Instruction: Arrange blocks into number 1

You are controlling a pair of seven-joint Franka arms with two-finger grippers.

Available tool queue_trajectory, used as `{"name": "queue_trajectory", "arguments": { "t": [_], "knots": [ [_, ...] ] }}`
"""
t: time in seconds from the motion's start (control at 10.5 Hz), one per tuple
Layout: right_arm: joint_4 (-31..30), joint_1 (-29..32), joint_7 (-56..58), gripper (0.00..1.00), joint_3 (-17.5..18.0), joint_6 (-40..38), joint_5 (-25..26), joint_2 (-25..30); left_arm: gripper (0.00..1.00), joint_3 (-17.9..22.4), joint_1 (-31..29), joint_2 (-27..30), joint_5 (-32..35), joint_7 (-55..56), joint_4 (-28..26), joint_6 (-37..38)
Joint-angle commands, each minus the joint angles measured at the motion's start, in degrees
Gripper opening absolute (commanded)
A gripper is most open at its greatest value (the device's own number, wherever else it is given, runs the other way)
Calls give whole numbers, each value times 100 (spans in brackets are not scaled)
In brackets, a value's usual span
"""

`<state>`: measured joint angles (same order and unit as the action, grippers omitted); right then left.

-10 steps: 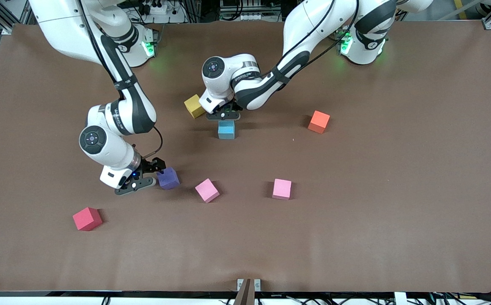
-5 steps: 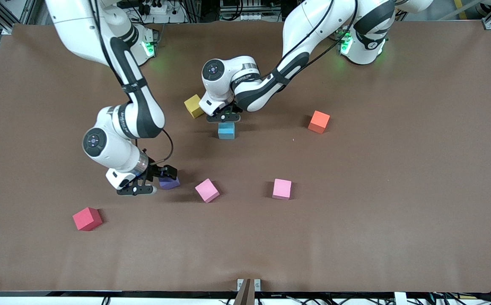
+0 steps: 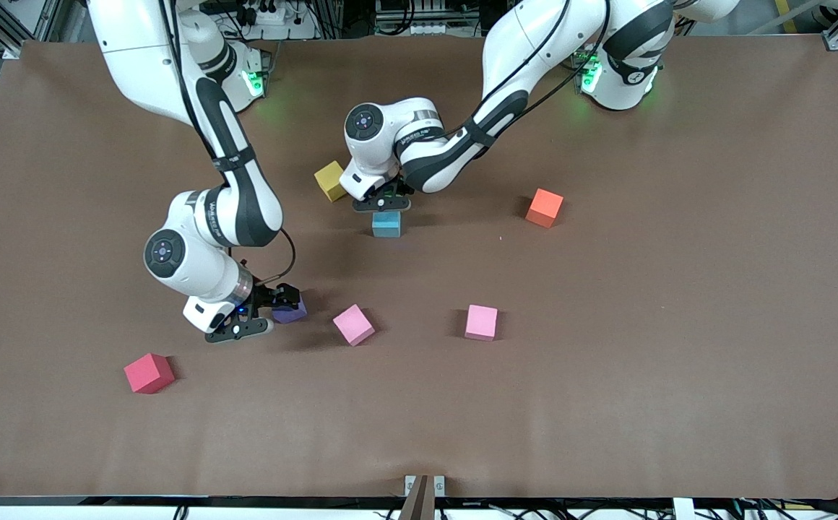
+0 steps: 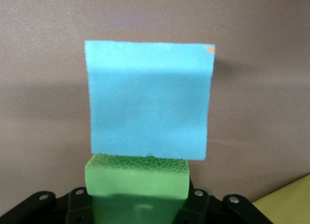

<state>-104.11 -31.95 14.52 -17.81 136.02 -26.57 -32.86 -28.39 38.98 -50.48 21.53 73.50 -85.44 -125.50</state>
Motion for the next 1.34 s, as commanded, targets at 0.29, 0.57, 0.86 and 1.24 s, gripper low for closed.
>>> {"name": "queue_trajectory", "arguments": {
  "t": [0.29, 0.57, 0.86, 1.24],
  "knots": [
    [-65, -224, 235, 100, -39, -14, -120, -71, 0, 123, 119, -93, -131, -46, 247, 113],
    [-109, -294, 262, 100, -39, 30, -120, -115, 0, 150, 136, -102, -131, -55, 265, 105],
    [-110, -321, 271, 100, -47, 65, -42, -264, 0, 150, 128, -155, -122, -55, 335, 105],
    [-101, -215, 244, 58, -65, 30, 82, -317, 100, 176, 154, -155, -114, 286, 326, 87]
  ]
}}
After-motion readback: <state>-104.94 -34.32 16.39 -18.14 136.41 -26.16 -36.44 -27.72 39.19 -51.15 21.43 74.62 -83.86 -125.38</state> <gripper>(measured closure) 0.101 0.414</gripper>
